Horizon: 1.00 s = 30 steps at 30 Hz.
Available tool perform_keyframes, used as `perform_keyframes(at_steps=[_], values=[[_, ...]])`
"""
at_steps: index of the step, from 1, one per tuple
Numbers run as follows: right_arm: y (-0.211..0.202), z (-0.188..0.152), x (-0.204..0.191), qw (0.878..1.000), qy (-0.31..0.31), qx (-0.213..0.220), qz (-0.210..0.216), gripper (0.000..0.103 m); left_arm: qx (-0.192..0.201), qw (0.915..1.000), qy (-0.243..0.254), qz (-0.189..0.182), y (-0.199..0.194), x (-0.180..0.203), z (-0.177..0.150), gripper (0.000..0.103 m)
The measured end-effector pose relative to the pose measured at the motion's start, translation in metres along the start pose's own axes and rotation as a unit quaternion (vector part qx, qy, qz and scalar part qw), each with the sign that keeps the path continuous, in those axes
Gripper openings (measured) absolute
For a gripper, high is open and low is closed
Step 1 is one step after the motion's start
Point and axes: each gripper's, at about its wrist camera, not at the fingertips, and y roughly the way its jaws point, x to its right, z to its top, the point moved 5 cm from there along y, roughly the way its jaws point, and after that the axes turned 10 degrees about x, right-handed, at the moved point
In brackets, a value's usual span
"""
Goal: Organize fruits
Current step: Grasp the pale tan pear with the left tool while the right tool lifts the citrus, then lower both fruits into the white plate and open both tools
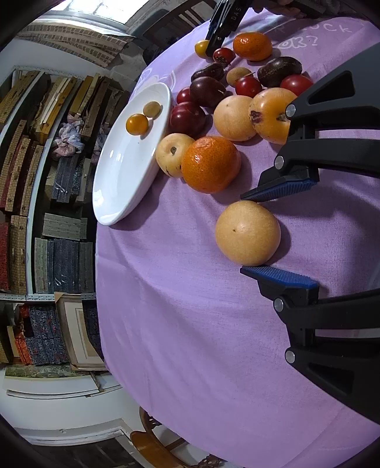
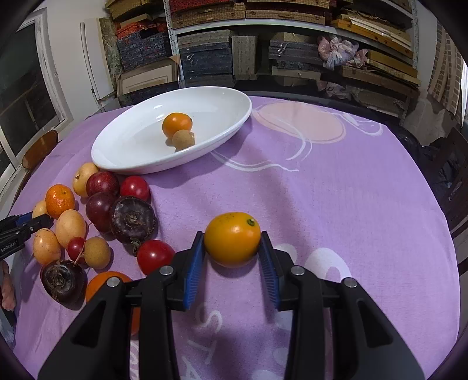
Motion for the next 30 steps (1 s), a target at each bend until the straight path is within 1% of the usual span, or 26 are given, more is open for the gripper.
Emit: perform_keyframes(at_steps=[2,4,6,10,12,14,16,20,23,25,26,27,28,29,30], values=[[-0.004,0.001,0.0,1.0,0.001,0.008,0.001,0.037,0.031,0.9993,0.02,0.007,-0.01,0.005,0.007,0.044],[-0.01,0.006,-0.001,1.0,0.01,0.019,0.016,0.037,0.058,0.9978,0.027,0.013,-0.019,0.009,0.02,0.044],[-0.015,0.021,-0.005,0.999,0.01,0.029,0.029,0.037,0.053,0.9981,0.03,-0.002,-0.018,0.015,0.039,0.044],[-0.013,0.071,-0.013,0.998,-0.007,0.05,0.024,0.037,0.049,0.9977,0.047,-0.007,0.002,0.036,0.089,0.044],[0.0,0.096,-0.019,0.998,-0.007,0.051,0.025,0.037,0.048,0.9975,0.051,-0.009,0.019,0.047,0.111,0.044],[0.021,0.115,-0.025,0.999,-0.004,0.042,0.03,0.037,0.037,0.9978,0.054,-0.011,0.041,0.059,0.125,0.044],[0.049,0.131,-0.03,0.999,0.0,0.026,0.03,0.037,0.016,0.9984,0.052,-0.013,0.067,0.067,0.13,0.044],[0.101,0.147,-0.035,1.0,0.002,-0.009,0.021,0.037,-0.027,0.9984,0.05,-0.009,0.113,0.073,0.126,0.044],[0.129,0.148,-0.037,0.999,-0.008,-0.034,0.009,0.037,-0.045,0.9978,0.048,-0.007,0.132,0.071,0.121,0.044],[0.143,0.148,-0.037,0.999,-0.006,-0.045,0.009,0.037,-0.055,0.9973,0.048,-0.01,0.138,0.07,0.118,0.044],[0.147,0.147,-0.037,0.999,-0.006,-0.049,0.011,0.037,-0.051,0.9975,0.046,-0.013,0.137,0.07,0.12,0.045],[0.15,0.147,-0.037,0.999,-0.009,-0.049,0.009,0.037,-0.044,0.9979,0.047,-0.011,0.134,0.069,0.122,0.049],[0.15,0.147,-0.039,0.999,-0.012,-0.048,0.006,0.037,-0.038,0.9979,0.052,-0.006,0.132,0.069,0.125,0.065],[0.15,0.147,-0.038,0.999,-0.014,-0.047,0.004,0.039,-0.031,0.9979,0.057,0.0,0.13,0.069,0.126,0.078],[0.147,0.148,-0.037,0.999,-0.011,-0.042,0.004,0.04,-0.024,0.9979,0.06,0.006,0.127,0.069,0.127,0.081]])
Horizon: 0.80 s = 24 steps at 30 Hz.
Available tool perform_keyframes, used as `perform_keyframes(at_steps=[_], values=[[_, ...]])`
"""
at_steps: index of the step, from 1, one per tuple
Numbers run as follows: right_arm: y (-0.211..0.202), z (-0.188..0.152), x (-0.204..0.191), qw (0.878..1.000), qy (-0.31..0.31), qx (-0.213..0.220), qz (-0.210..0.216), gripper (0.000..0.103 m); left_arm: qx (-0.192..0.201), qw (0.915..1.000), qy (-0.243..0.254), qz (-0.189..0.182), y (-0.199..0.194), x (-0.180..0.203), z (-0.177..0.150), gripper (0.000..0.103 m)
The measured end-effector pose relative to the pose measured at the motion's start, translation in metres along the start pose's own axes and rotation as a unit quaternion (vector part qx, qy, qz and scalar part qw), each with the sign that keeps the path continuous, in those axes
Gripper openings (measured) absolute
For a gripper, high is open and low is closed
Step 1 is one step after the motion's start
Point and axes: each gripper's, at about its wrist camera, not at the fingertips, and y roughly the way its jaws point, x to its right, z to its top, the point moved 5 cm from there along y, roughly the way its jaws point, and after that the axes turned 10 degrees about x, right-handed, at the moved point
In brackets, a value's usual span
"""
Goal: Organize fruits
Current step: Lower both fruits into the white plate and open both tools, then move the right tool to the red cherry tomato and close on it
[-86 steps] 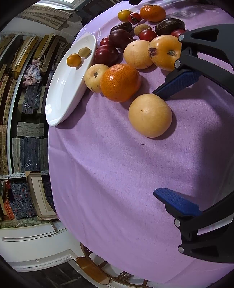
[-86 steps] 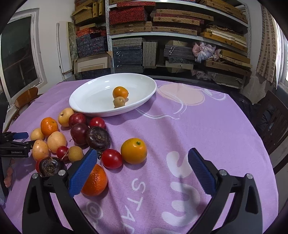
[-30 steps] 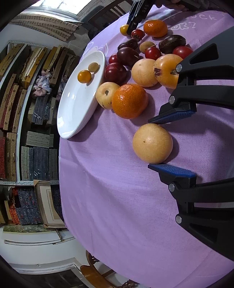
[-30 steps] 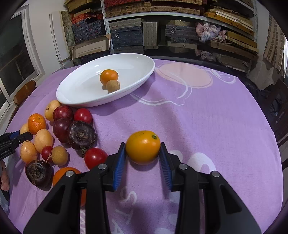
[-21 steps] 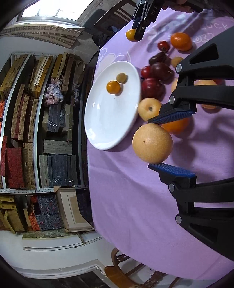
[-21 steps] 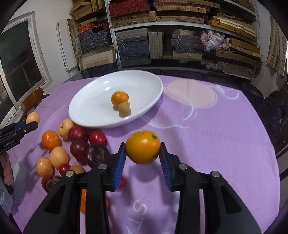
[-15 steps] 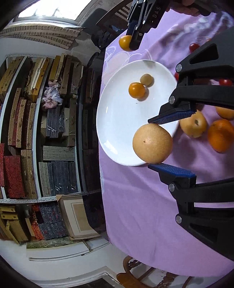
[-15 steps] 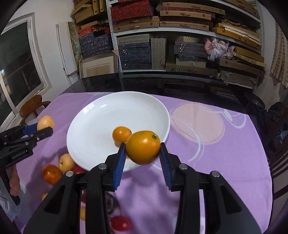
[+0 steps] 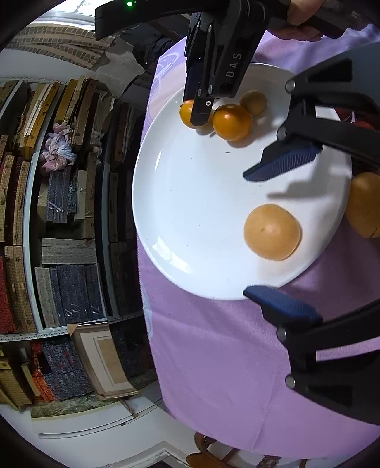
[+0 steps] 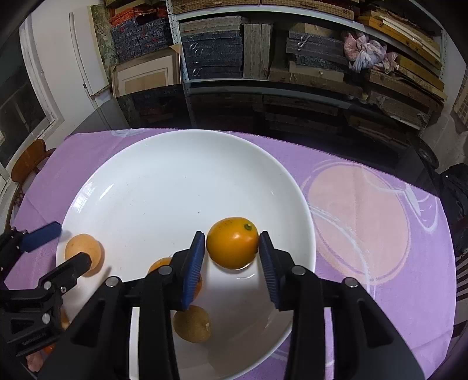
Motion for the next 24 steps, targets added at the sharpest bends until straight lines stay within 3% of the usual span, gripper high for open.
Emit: perform_keyframes(at_steps=[6,8,11,15,18,24], values=[[-0.056,-0.006,0.013,0.999,-0.002,0.054,0.002,0.062,0.02,0.9994,-0.015,0.026,-0.035,-0.019,-0.004,0.094],[-0.086,-0.021,0.014,0.997,-0.025,0.077,-0.007,0.074,0.037,0.9984,-0.025,0.035,-0.059,-0.032,-0.013,0.1],[-0.131,-0.061,0.016,0.993,-0.051,0.107,-0.015,0.087,0.054,0.9965,-0.046,0.045,-0.093,-0.054,-0.04,0.1],[-0.168,-0.122,0.017,0.991,-0.05,0.126,-0.006,0.094,0.054,0.994,-0.085,0.043,-0.123,-0.079,-0.088,0.1],[-0.164,-0.155,0.016,0.994,-0.05,0.095,0.009,0.094,0.049,0.9911,-0.118,0.039,-0.135,-0.092,-0.117,0.1],[-0.146,-0.163,0.013,0.998,-0.03,0.055,0.029,0.094,0.045,0.985,-0.164,0.028,-0.142,-0.107,-0.132,0.1]])
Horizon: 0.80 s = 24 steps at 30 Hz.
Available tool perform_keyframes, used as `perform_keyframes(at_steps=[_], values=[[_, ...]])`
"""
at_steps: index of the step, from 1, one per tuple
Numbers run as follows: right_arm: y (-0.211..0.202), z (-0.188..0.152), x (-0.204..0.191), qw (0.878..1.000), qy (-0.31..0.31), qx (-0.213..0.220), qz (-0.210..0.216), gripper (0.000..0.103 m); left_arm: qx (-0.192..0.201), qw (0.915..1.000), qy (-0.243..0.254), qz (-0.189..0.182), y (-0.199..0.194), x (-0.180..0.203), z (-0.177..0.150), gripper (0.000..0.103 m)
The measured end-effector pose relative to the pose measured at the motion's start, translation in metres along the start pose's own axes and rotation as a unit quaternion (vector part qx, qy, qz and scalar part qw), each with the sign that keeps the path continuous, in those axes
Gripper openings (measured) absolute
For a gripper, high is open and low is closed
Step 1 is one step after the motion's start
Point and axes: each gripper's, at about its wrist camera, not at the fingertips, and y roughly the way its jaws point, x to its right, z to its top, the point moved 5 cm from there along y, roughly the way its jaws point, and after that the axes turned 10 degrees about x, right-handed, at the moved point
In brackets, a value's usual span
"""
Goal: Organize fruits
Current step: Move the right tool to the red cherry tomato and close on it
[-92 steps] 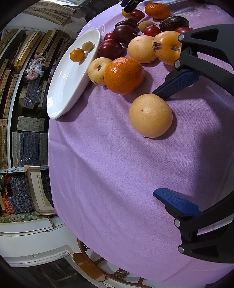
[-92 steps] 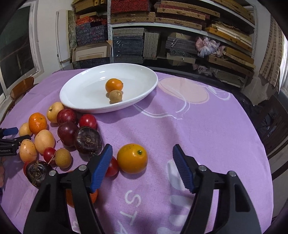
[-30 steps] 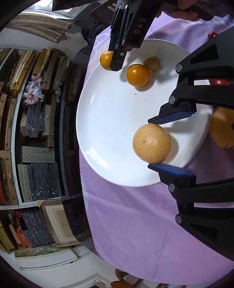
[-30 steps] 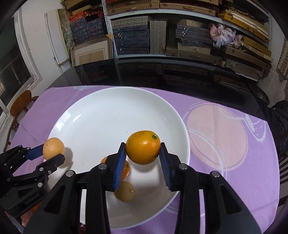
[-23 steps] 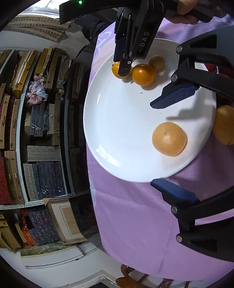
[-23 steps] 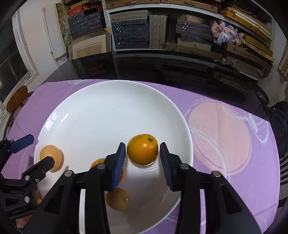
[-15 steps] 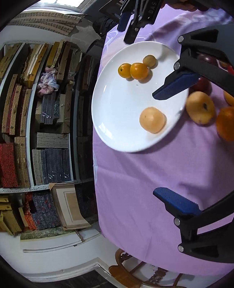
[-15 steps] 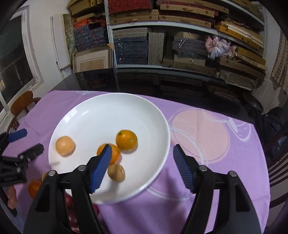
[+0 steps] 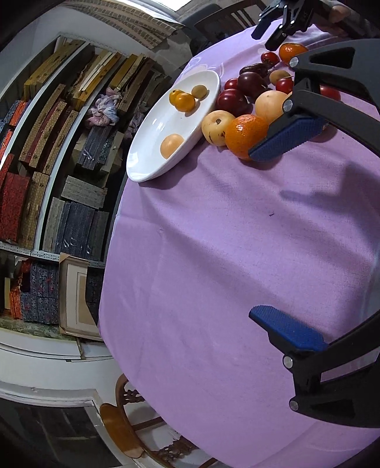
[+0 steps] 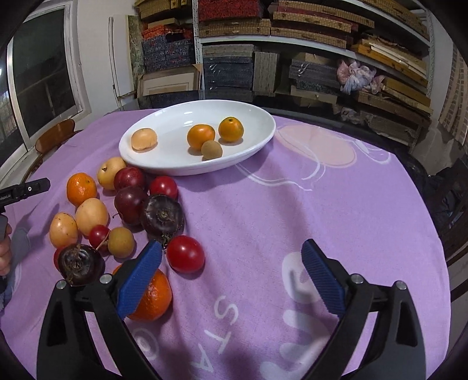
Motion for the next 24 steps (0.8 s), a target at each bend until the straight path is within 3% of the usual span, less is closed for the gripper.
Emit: perform_keyframes(at_steps=[2,4,8,13,15,17,19,24], values=[[0.008,0.0,0.003,0.999,0.021,-0.018,0.019,0.095,-0.003,1.0,-0.003,0.001,0.002,-0.002,-0.001,0.1],[0.013,0.0,0.006,0.999,0.013,-0.029,0.005,0.095,-0.016,0.9999,-0.001,0.004,0.006,-0.002,-0.006,0.1],[0.003,0.002,0.017,0.995,-0.043,-0.009,-0.09,0.095,-0.022,0.9996,0.014,0.006,0.011,0.003,-0.008,0.1],[0.004,-0.002,0.018,0.996,-0.047,-0.014,-0.069,0.095,-0.011,0.9979,0.063,0.01,0.008,0.019,-0.012,0.1],[0.002,-0.001,0.015,0.997,-0.054,-0.008,-0.062,0.082,-0.009,0.9962,0.086,0.014,0.008,0.026,-0.014,0.1],[0.003,-0.003,0.013,0.997,-0.051,-0.012,-0.051,0.062,-0.004,0.994,0.107,0.019,0.007,0.032,-0.017,0.1],[0.004,-0.002,0.012,0.998,-0.047,-0.017,-0.042,0.055,-0.001,0.9922,0.123,0.018,0.007,0.037,-0.019,0.1],[0.002,-0.005,0.006,0.998,-0.052,-0.02,-0.033,0.054,-0.002,0.9902,0.139,0.017,0.008,0.042,-0.022,0.1]])
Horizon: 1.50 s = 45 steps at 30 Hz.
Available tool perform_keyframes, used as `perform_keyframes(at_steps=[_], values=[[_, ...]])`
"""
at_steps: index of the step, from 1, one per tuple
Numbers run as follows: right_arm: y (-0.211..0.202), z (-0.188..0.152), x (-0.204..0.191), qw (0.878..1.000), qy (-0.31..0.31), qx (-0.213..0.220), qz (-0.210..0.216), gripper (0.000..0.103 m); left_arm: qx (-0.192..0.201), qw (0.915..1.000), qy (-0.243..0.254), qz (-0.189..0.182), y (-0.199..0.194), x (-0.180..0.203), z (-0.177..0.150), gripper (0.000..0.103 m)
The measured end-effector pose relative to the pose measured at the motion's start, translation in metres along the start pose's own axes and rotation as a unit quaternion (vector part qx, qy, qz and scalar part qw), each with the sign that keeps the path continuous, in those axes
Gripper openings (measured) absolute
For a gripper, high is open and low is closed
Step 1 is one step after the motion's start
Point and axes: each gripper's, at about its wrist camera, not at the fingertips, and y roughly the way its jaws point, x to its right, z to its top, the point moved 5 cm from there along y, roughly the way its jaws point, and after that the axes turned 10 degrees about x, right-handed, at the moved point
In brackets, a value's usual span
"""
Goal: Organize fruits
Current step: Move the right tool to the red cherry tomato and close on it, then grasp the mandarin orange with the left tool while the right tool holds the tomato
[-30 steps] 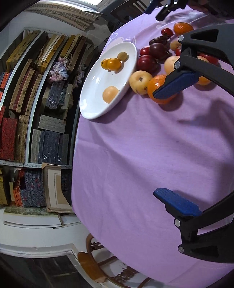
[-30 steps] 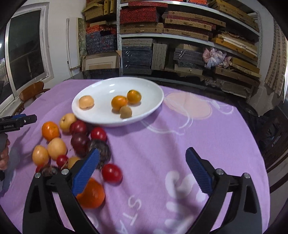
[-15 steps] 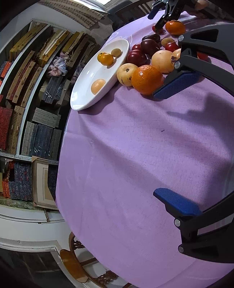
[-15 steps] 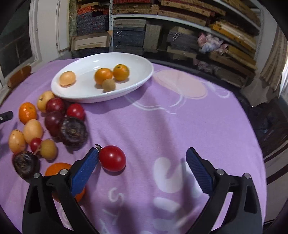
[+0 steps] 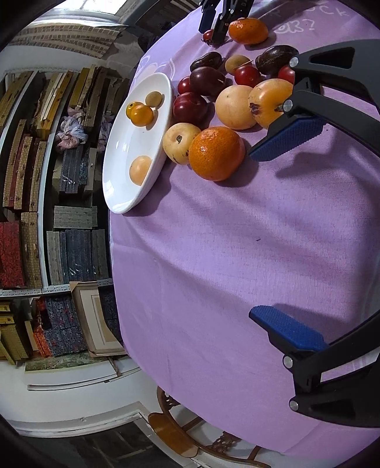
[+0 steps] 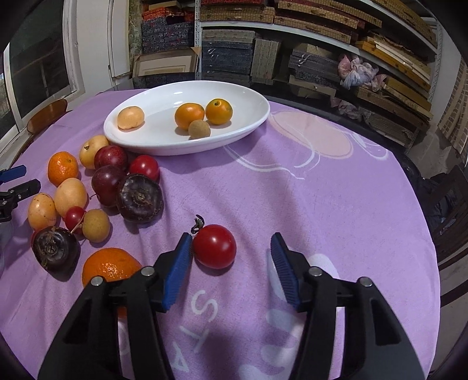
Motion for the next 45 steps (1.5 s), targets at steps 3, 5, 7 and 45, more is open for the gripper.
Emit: perform_keyframes(at_steps=[3,5,7,45], values=[[0.003,0.001,-0.002,1.0,0.008,-0.005,0.016,0.054,-0.004,1.0,-0.003,-0.003,0.002,0.001,-0.001,0.1],[0.006,0.001,-0.004,1.0,0.01,-0.009,0.027,0.04,-0.007,1.0,-0.003,-0.004,0.003,0.002,-0.001,0.1],[0.007,0.001,-0.005,0.999,0.011,-0.012,0.032,0.029,-0.01,0.9999,-0.004,-0.004,0.005,0.002,0.0,0.1],[0.01,-0.003,0.003,0.999,0.03,-0.02,0.032,0.029,-0.049,0.9962,-0.021,-0.068,0.039,0.02,0.008,0.056]])
